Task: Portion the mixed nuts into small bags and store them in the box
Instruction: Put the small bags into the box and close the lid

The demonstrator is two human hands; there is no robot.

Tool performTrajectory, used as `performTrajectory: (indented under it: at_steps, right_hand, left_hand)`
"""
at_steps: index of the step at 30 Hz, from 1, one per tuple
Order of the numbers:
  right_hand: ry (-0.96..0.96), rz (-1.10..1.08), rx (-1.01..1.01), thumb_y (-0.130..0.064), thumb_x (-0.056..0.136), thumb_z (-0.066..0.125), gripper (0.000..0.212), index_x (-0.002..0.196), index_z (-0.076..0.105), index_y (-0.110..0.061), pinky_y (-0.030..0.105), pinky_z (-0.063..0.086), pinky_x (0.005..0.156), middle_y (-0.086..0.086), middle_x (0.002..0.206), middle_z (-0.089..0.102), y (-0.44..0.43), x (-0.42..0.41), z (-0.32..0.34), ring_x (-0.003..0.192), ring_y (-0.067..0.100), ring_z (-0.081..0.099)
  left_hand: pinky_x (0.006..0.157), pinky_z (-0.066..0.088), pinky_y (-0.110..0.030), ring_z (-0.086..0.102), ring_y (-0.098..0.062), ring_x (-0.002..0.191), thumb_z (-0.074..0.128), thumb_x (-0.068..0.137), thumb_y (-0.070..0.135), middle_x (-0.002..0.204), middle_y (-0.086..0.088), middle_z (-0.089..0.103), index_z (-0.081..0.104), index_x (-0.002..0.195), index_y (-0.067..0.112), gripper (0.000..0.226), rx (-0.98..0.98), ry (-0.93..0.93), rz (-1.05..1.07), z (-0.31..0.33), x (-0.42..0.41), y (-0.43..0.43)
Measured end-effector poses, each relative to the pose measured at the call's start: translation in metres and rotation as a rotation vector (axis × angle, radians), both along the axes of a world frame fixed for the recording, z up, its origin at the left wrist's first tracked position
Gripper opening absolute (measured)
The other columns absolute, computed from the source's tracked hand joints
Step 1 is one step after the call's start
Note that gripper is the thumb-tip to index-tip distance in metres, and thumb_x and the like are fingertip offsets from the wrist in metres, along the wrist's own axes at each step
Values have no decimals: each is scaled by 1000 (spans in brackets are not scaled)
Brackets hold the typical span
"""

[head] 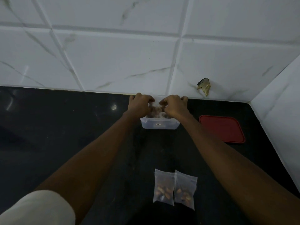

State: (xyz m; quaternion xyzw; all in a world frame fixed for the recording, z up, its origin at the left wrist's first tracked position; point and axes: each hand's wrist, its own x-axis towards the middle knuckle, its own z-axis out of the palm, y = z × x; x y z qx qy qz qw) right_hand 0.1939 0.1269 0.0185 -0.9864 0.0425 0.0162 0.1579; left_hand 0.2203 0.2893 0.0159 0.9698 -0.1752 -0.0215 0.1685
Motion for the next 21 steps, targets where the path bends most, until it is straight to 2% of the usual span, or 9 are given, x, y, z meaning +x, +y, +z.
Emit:
performTrajectory:
  at_steps: [2, 5, 9, 11, 14, 17, 19, 21]
  right_hand:
    - [56, 35, -121, -24, 95, 59, 27, 120, 67, -28, 39, 29, 98, 0, 119, 64, 3, 0, 7, 118, 24, 49]
    - [144, 134, -245, -38, 96, 58, 29, 114, 64, -17, 38, 28, 104, 6, 117, 58, 1, 3, 1, 120, 27, 43]
    - [180, 173, -321, -43, 93, 59, 24, 100, 65, -21, 42, 27, 103, 4, 113, 61, 6, 5, 0, 119, 24, 45]
    - [151, 191, -305, -37, 93, 61, 20, 103, 66, -20, 42, 30, 102, 5, 117, 58, 5, 6, -1, 119, 25, 43]
    - [62, 101, -123, -36, 86, 69, 30, 116, 67, -28, 48, 40, 92, 3, 118, 55, -5, 3, -7, 115, 28, 43]
    - [-206, 17, 12, -33, 88, 67, 24, 111, 71, -32, 35, 29, 82, -2, 110, 61, -15, -14, -10, 109, 25, 47]
    - [-337, -39, 106, -26, 89, 66, 20, 107, 75, -26, 32, 26, 79, 0, 107, 65, -17, -39, -6, 106, 24, 50]
    - [-390, -74, 171, -22, 88, 68, 19, 105, 76, -24, 31, 29, 78, 1, 107, 66, -19, -64, -10, 103, 25, 52]
  left_hand:
    - [99, 25, -38, 39, -22, 123, 62, 89, 33, 126, 3, 59, 58, 130, 32, 42, 138, -7, -37, -4, 4, -4]
    - [101, 26, -39, 35, -24, 125, 62, 88, 43, 131, -2, 48, 58, 131, 31, 44, 323, 2, -61, -7, 9, -13]
    - [104, 24, -41, 28, -25, 126, 54, 90, 53, 133, -3, 34, 64, 121, 34, 38, 502, 3, -85, -14, 11, -19]
    - [105, 24, -41, 27, -26, 126, 51, 91, 53, 133, -4, 33, 62, 124, 36, 38, 520, -1, -107, -14, 11, -16]
    - [103, 26, -41, 30, -26, 124, 56, 90, 49, 130, -5, 36, 56, 131, 32, 45, 344, 7, -81, -8, 2, -12]
    - [92, 28, -36, 37, -24, 118, 59, 91, 39, 126, -3, 43, 59, 126, 27, 37, -13, -154, 53, -7, -27, -7]
    - [86, 26, -32, 41, -24, 112, 61, 90, 36, 122, -5, 47, 61, 122, 24, 33, -136, -253, 95, -9, -53, -6]
    - [83, 28, -30, 44, -24, 105, 64, 88, 34, 117, -6, 50, 63, 116, 21, 30, -212, -286, 95, -14, -80, -4]
